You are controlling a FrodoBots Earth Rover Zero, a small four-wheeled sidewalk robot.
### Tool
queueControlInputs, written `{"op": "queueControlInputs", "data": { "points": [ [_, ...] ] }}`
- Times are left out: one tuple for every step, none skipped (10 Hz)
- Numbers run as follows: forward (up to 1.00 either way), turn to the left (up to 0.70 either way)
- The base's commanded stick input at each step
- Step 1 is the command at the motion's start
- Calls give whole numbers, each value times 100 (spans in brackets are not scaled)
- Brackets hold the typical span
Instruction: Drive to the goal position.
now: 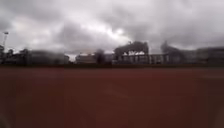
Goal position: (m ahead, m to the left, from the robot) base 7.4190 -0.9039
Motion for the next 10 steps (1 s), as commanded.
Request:
{"op": "queueControlInputs", "data": {
  "points": [
    [70, 0],
    [70, 0],
    [70, 0],
    [70, 0],
    [70, 0],
    [70, 0],
    [70, 0],
    [70, 0],
    [70, 0],
    [70, 0]
  ]
}}
